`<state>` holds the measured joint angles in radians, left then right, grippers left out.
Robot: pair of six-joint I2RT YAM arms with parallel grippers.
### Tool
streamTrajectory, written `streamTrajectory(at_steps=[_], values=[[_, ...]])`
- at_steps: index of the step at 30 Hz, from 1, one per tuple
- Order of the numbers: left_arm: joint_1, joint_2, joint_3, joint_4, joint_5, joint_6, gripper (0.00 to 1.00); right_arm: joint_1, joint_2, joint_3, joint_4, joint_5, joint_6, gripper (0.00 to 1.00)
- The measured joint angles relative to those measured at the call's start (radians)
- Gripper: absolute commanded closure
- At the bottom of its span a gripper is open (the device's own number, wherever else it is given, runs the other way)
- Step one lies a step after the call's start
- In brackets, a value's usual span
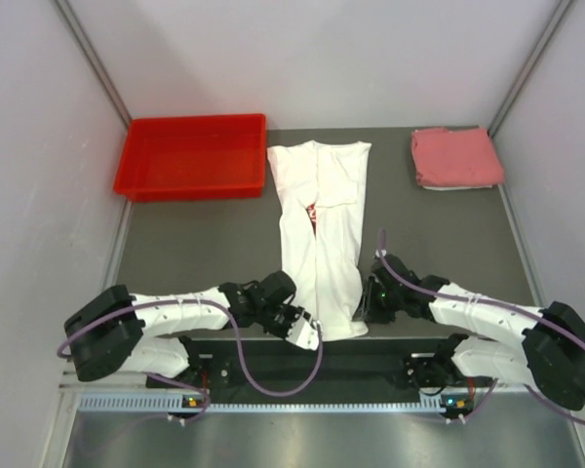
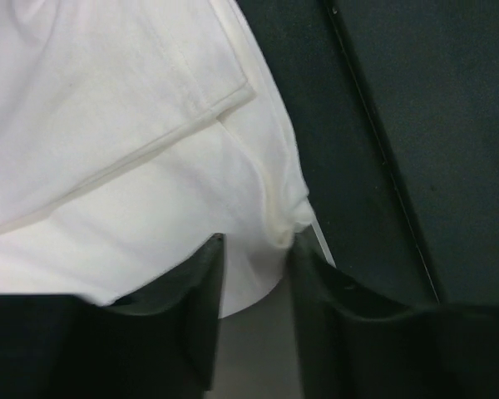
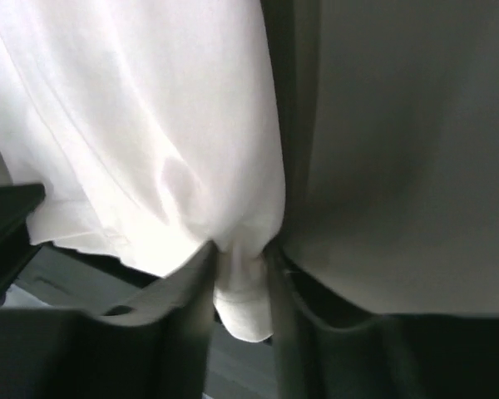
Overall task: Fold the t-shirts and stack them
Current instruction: Fold the tshirt
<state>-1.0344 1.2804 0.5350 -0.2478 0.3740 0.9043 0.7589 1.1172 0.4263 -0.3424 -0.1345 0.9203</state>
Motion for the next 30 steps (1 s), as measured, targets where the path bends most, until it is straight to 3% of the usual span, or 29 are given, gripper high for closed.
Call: streamTrajectory(at_steps=[1,2,3,4,10,16,21,25,30], values=[[-0.010,0.009,0.002,0.002,-0.003,0.002,0.73,0.000,0.001,-0.001,-0.003,0.000,-0.001,0.77],[-0.018,0.016,0.005,0.003,-0.008,0.006,0.88,0.000,0.002,-0.001,-0.011,0.003,-0.002,0.80],[-0.027,0.022,0.008,0.003,-0.012,0.006,0.98,0.000,0.002,0.000,-0.023,0.002,0.000,0.85],[-0.032,0.024,0.008,0.002,-0.018,0.011,1.00,0.000,-0.001,0.000,-0.034,0.004,-0.003,0.87],[-0.041,-0.029,-0.005,-0.080,-0.047,0.044,1.00,0.003,-0.053,-0.002,-0.148,0.011,-0.013,0.99],[-0.046,-0.185,-0.046,-0.178,-0.076,0.057,1.00,0.006,-0.078,-0.021,-0.158,-0.039,-0.010,1.00],[-0.017,-0.238,-0.025,-0.196,-0.095,-0.034,1.00,0.005,-0.082,0.011,-0.177,-0.065,-0.019,1.00],[0.071,-0.240,0.029,-0.161,-0.164,-0.128,1.00,-0.057,-0.029,0.127,-0.212,-0.085,-0.096,1.00],[0.168,-0.178,0.108,-0.065,-0.242,-0.206,1.00,-0.226,0.159,0.351,-0.222,-0.095,-0.248,1.00]])
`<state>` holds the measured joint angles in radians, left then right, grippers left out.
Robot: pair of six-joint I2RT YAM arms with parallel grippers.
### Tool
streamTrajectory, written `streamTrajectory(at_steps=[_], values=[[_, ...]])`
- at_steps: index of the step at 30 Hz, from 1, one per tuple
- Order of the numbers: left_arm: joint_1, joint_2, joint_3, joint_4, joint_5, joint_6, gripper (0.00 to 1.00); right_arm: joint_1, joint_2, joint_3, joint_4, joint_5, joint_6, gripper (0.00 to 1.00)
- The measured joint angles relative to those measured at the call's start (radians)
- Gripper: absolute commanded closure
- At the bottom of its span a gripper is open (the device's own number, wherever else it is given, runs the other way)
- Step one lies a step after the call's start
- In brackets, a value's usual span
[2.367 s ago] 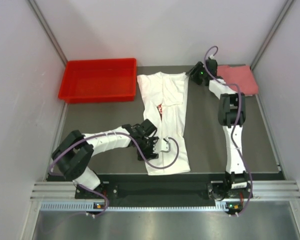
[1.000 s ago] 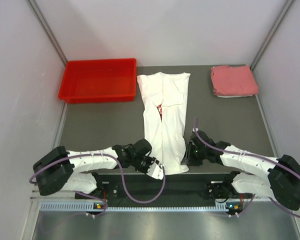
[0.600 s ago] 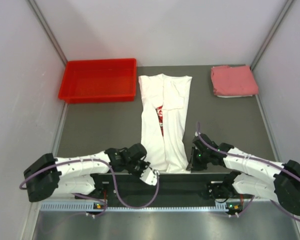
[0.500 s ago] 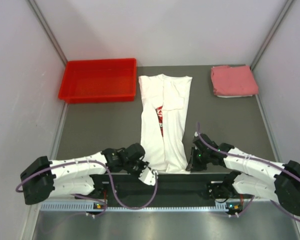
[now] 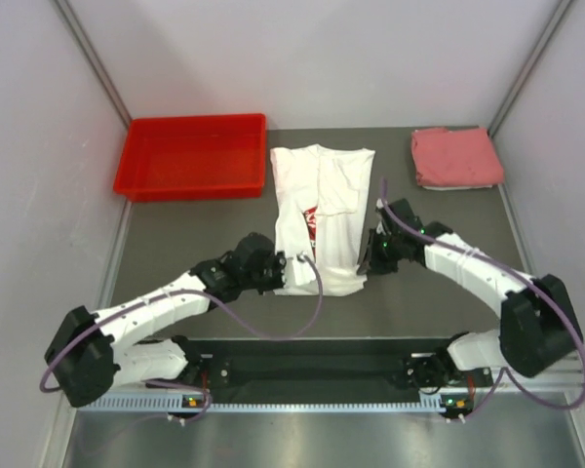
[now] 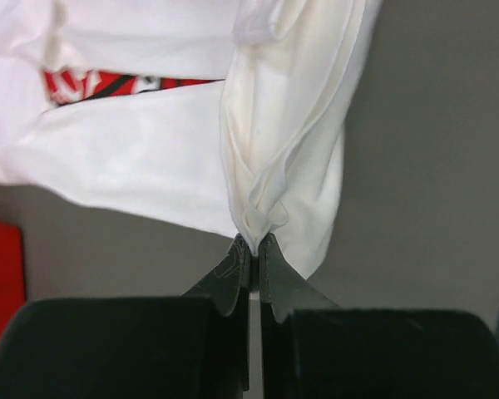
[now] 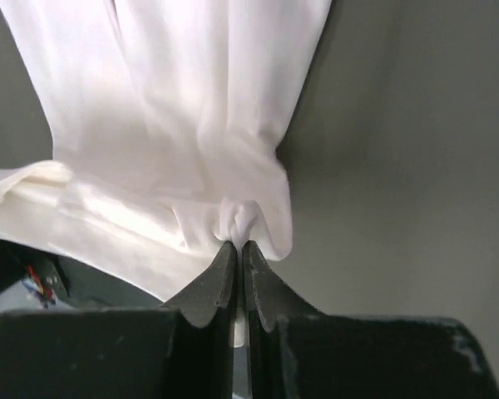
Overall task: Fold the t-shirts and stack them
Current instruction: Fold the tshirt
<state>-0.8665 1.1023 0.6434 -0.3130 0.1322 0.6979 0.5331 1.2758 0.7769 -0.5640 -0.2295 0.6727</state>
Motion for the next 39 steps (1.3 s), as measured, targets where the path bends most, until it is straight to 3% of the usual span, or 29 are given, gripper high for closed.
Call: streamTrajectory(at_steps=[8,14,22,23,26,27,28,33,36,37,39], values=[[0.234,0.266,0.229,0.158,-0.020,-0.105,1.00,-0.144,0.331,0.333,0.043,-0.021,-0.151,1.00],[0.315,0.505,0.392,0.231,-0.043,-0.143,1.00,-0.218,0.525,0.525,0.074,-0.044,-0.176,1.00],[0.373,0.722,0.549,0.278,-0.044,-0.180,1.00,-0.267,0.685,0.660,0.111,-0.080,-0.180,0.99],[0.375,0.733,0.555,0.280,-0.043,-0.184,1.00,-0.271,0.694,0.661,0.115,-0.085,-0.180,0.97],[0.376,0.756,0.572,0.285,-0.040,-0.195,1.00,-0.283,0.706,0.661,0.117,-0.093,-0.174,0.71],[0.376,0.760,0.575,0.286,-0.040,-0.199,0.99,-0.288,0.708,0.661,0.119,-0.093,-0.173,0.56],[0.377,0.763,0.580,0.286,-0.042,-0.202,0.98,-0.294,0.709,0.664,0.120,-0.093,-0.169,0.50],[0.378,0.821,0.645,0.288,-0.048,-0.220,0.94,-0.330,0.700,0.656,0.143,-0.086,-0.183,0.43],[0.378,0.860,0.671,0.288,-0.062,-0.231,0.91,-0.334,0.580,0.511,0.196,-0.052,-0.201,0.43],[0.379,0.867,0.672,0.288,-0.065,-0.234,0.84,-0.332,0.520,0.444,0.222,-0.043,-0.206,0.43],[0.380,0.876,0.672,0.285,-0.067,-0.243,0.81,-0.325,0.394,0.318,0.251,-0.029,-0.208,0.42]])
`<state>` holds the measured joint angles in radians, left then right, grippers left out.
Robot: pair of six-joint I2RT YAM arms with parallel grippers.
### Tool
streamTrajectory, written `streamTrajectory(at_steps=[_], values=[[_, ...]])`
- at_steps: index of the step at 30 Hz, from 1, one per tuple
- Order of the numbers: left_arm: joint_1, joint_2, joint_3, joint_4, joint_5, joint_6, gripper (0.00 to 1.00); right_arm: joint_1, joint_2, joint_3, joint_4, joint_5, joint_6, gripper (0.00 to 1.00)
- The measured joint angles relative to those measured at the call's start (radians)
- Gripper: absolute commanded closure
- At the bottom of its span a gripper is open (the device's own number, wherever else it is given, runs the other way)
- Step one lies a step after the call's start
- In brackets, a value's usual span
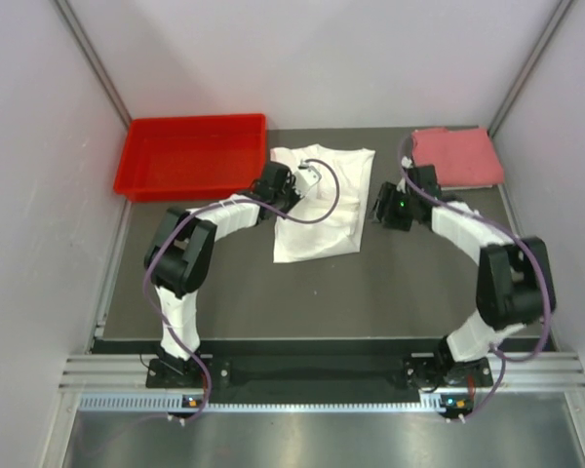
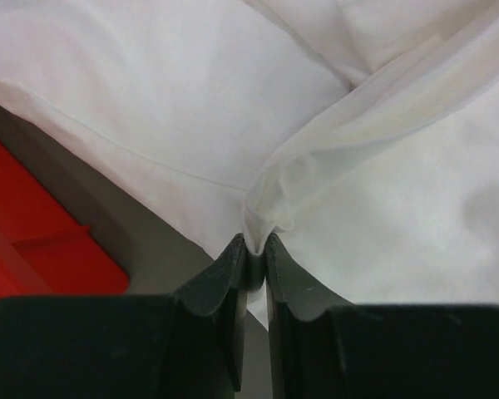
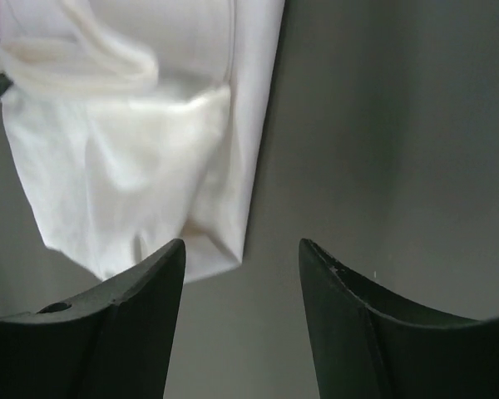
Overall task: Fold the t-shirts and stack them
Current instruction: Fold the tshirt
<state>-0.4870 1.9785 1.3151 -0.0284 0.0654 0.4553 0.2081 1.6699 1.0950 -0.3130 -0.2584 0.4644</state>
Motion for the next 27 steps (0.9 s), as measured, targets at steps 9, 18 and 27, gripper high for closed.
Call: streamTrajectory(at_steps=[9,18,27], values=[[0.001,0.018,0.071,-0.064,-0.011,-0.050,0.48,0.092,-0.152,-0.227,0.137,-0.008,-0.047,0.44],[0.004,0.018,0.095,-0.139,0.000,-0.092,0.47,0.158,-0.086,-0.245,0.265,-0.074,-0.122,0.43],[0.027,0.066,0.108,-0.176,0.012,-0.128,0.46,0.163,-0.051,-0.288,0.344,-0.108,-0.098,0.54]])
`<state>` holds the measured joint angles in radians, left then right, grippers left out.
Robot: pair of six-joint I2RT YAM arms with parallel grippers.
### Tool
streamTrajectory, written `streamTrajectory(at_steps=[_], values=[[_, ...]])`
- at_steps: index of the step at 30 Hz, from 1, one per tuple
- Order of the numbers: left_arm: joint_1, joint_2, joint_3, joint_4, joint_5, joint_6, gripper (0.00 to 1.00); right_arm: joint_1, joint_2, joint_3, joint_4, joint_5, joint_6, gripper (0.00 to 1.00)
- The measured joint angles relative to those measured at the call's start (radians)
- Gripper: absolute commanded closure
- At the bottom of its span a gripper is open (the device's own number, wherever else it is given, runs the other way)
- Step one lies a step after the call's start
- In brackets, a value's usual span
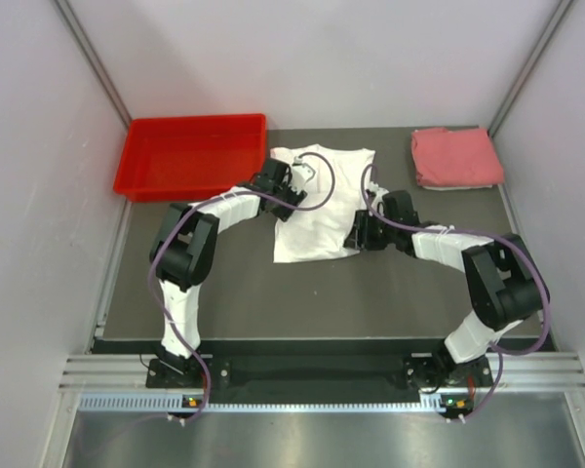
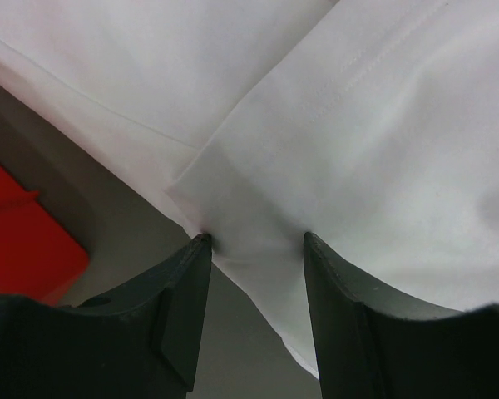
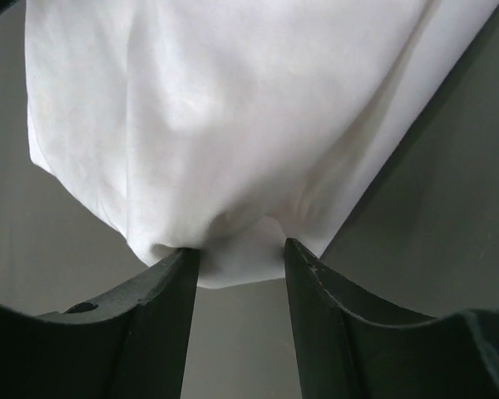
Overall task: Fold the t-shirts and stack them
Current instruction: Fold the tshirt
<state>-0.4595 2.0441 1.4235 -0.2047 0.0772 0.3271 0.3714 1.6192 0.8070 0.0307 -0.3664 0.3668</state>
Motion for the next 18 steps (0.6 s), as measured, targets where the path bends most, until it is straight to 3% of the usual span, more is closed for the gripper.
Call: streamTrajectory(at_steps=[3,4,5,8,13,18], values=[[0.008,0.014,0.002,-0.006,0.013,-0.014,0.46,0.000,0.013,-0.014,0.006,0.002,0.035,0.63],[0.010,0.016,0.002,-0.008,0.016,-0.019,0.47,0.000,0.021,-0.014,0.005,0.002,0.049,0.67],[0.011,0.016,0.003,-0.010,0.019,-0.023,0.47,-0.001,0.029,-0.014,0.004,0.003,0.063,0.78],[0.012,0.018,0.010,-0.018,0.027,-0.037,0.50,-0.001,0.042,-0.030,0.000,0.010,0.105,0.90],[0.012,0.027,0.015,-0.024,0.053,-0.056,0.69,-0.003,-0.005,-0.101,0.017,0.026,0.163,0.91],[0.011,0.027,0.017,-0.029,0.053,-0.063,0.71,-0.003,-0.045,-0.127,-0.020,0.033,0.187,0.87]])
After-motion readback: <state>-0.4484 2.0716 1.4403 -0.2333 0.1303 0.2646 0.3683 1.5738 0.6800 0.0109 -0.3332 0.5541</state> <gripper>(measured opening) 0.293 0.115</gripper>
